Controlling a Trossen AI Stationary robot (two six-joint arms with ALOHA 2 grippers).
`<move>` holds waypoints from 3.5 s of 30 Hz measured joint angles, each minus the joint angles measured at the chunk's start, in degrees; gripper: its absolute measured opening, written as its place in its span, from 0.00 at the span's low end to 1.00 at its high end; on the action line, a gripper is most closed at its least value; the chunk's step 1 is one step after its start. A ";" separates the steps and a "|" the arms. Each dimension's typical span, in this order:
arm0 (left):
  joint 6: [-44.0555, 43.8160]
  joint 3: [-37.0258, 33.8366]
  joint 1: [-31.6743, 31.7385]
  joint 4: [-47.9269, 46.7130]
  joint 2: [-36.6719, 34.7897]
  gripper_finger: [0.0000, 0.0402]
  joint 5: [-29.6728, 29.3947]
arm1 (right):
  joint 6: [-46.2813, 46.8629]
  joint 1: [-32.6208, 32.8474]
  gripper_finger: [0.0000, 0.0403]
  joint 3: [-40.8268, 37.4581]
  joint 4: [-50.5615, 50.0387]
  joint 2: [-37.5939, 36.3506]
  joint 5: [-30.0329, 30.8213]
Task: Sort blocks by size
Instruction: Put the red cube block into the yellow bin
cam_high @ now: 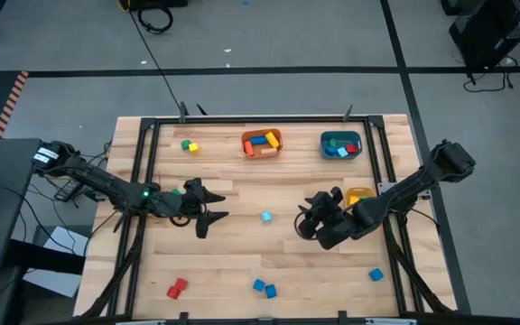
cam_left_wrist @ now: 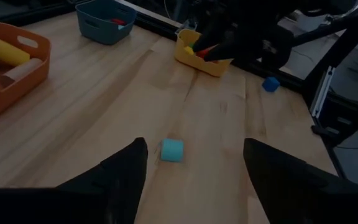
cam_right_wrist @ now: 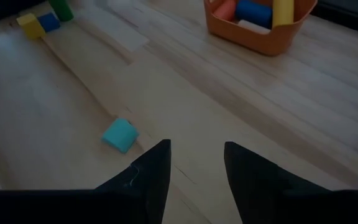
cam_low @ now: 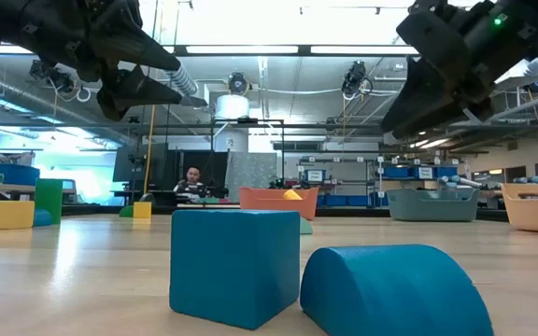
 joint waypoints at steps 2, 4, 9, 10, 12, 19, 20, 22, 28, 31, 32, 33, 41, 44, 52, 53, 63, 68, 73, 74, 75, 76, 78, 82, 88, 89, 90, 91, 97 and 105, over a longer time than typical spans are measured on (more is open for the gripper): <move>-0.01 0.00 -0.01 -0.04 0.00 0.68 0.00 | -0.02 0.10 0.41 0.00 0.07 -0.38 0.04; -0.04 0.00 -0.04 -0.02 0.00 0.68 0.00 | -0.02 0.11 0.41 0.00 0.07 -0.43 0.02; 0.16 0.00 -0.21 -1.77 -0.02 0.66 -0.01 | -0.04 0.13 0.41 0.00 0.05 -0.43 0.01; 0.18 0.00 -0.24 -2.47 -0.01 0.65 -0.01 | -0.04 0.12 0.41 0.00 0.05 -0.43 0.02; 0.19 0.00 -0.24 -3.30 0.00 0.64 0.00 | -0.04 0.11 0.40 0.00 0.03 -0.43 0.00; -1.81 1.82 -3.12 -8.75 -0.01 0.62 -0.25 | -1.50 0.11 0.40 0.00 0.02 -0.43 -0.38; -3.08 2.73 -3.83 -11.00 0.00 0.62 -0.90 | -1.54 0.11 0.40 0.00 0.01 -0.43 -0.39; -5.84 5.25 -5.50 -17.30 -0.02 0.62 -1.84 | -1.61 0.11 0.40 0.00 -0.01 -0.43 -0.42; -17.40 15.97 -11.40 -37.19 3.86 0.62 -4.16 | -3.04 0.11 0.40 0.00 -0.06 -0.43 -0.57; -23.31 22.45 -13.94 -43.34 8.99 0.62 -4.09 | -3.05 0.11 0.40 0.00 -0.15 -0.43 -0.57; -25.53 24.57 -14.73 -46.51 10.88 0.62 -4.09 | -3.06 0.11 0.40 0.00 -0.16 -0.43 -0.57; -27.76 26.94 -15.47 -49.74 12.91 0.62 -4.08 | -3.06 0.11 0.40 0.00 -0.25 -0.43 -0.56; -49.37 46.09 -20.95 -70.68 30.24 0.62 -0.03 | -6.21 0.13 0.40 0.00 -0.34 -0.43 -2.12; -57.40 51.37 -23.09 -75.76 35.75 0.62 2.91 | -6.48 0.15 0.40 0.00 -0.37 -0.43 -2.36; -68.78 56.01 -28.29 -78.04 44.48 0.62 8.84 | -6.10 0.15 0.40 0.00 -0.38 -0.43 -3.80; -69.71 56.01 -28.85 -78.21 45.15 0.62 10.06 | -6.08 0.15 0.40 0.00 -0.36 -0.43 -4.42; -80.65 55.98 -34.16 -81.58 46.95 0.62 17.13 | -6.03 3.71 0.39 0.00 1.34 -0.43 -7.72; -86.51 55.64 -36.25 -80.57 46.95 0.62 17.86 | -5.57 6.81 0.39 0.00 1.82 -0.43 -7.72; -90.15 53.44 -36.55 -77.98 46.93 0.62 18.44 | -5.44 8.98 0.39 0.00 2.23 -0.43 -7.69; -90.30 52.60 -36.57 -76.56 46.93 0.62 18.55 | -5.42 9.40 0.39 0.00 2.21 -0.43 -7.69; -90.42 51.90 -36.59 -75.19 46.93 0.62 18.53 | -5.42 9.76 0.39 0.00 2.22 -0.43 -7.69; -90.77 51.22 -36.59 -73.68 46.94 0.62 18.56 | -5.40 10.13 0.39 0.00 2.23 -0.43 -7.67; -91.38 49.88 -36.61 -70.81 46.93 0.62 18.71 | -5.40 10.92 0.39 0.00 2.36 -0.43 -7.67; -92.68 48.37 -36.61 -69.43 46.58 0.62 18.75 | -5.42 12.13 0.39 0.00 2.63 -0.43 -7.63; -93.21 47.68 -36.52 -71.07 47.16 0.61 18.90 | -5.42 12.98 0.39 0.00 2.63 -0.43 -7.52; -93.52 47.74 -36.43 -71.06 46.84 0.60 18.82 | -5.42 13.15 0.39 0.02 2.67 -0.45 -7.48; -93.86 47.81 -36.41 -70.65 46.80 0.60 18.74 | -5.44 13.35 0.39 0.01 2.66 -0.45 -7.50; -94.10 47.82 -36.41 -70.31 46.88 0.60 18.76 | -5.46 13.51 0.39 0.01 2.65 -0.45 -7.52; -95.28 47.80 -36.41 -70.51 46.95 0.59 18.24 | -5.60 13.70 0.39 0.02 2.65 -0.45 -7.50; -95.43 47.81 -36.18 -71.33 46.93 0.59 15.25 | -5.84 13.70 0.39 0.02 2.65 -0.45 -7.52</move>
